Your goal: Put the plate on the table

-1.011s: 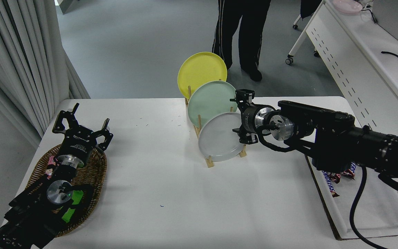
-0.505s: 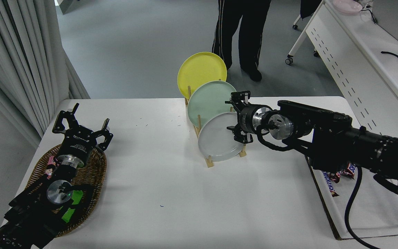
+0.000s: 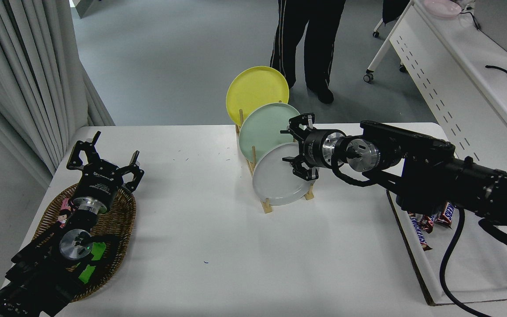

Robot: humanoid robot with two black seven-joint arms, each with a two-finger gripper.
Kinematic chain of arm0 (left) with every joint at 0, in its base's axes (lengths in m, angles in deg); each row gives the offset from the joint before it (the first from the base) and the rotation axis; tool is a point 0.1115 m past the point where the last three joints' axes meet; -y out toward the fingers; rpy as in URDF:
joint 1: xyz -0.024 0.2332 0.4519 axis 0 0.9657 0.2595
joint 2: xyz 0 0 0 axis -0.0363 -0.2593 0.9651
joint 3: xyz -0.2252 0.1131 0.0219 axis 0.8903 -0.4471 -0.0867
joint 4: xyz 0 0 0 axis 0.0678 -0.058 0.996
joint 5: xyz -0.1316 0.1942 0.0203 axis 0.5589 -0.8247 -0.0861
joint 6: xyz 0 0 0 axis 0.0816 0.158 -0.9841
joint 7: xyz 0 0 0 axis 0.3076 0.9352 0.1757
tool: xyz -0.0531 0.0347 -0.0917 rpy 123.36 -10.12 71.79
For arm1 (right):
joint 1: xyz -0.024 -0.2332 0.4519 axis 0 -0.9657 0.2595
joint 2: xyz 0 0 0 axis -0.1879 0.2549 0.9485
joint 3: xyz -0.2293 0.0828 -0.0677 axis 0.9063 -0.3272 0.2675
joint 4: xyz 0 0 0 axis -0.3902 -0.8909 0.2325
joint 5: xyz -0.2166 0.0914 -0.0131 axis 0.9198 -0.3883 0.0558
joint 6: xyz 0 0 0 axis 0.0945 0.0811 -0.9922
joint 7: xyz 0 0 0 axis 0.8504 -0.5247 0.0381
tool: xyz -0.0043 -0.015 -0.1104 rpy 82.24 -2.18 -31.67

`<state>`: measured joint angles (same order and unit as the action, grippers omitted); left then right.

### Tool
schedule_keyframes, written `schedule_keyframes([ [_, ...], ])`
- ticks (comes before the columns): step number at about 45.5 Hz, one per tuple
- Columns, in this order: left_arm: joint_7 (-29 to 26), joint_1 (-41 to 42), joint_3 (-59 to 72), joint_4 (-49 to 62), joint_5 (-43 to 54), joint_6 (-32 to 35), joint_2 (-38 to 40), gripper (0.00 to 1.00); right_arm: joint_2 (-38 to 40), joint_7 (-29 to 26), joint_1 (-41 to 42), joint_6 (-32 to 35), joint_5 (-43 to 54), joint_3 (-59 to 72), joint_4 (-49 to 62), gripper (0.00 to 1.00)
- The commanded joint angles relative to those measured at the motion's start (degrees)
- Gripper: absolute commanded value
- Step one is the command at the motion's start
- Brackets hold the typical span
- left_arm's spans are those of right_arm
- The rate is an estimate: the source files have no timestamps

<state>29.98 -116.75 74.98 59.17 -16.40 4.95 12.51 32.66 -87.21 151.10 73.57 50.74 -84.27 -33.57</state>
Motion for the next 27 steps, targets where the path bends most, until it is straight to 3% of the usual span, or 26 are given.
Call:
schedule_keyframes([
  [1, 0.0, 0.0, -0.1, 0.0, 0.0, 0.0, 0.0, 1.00, 0.1, -0.2, 0.0, -0.1, 0.4, -1.1, 0.9, 0.57],
  [27, 0.0, 0.0, -0.1, 0.1, 0.0, 0.0, 0.0, 1.00, -0.4, -0.3, -0.1, -0.2, 0.5, -1.5, 5.3, 0.46],
])
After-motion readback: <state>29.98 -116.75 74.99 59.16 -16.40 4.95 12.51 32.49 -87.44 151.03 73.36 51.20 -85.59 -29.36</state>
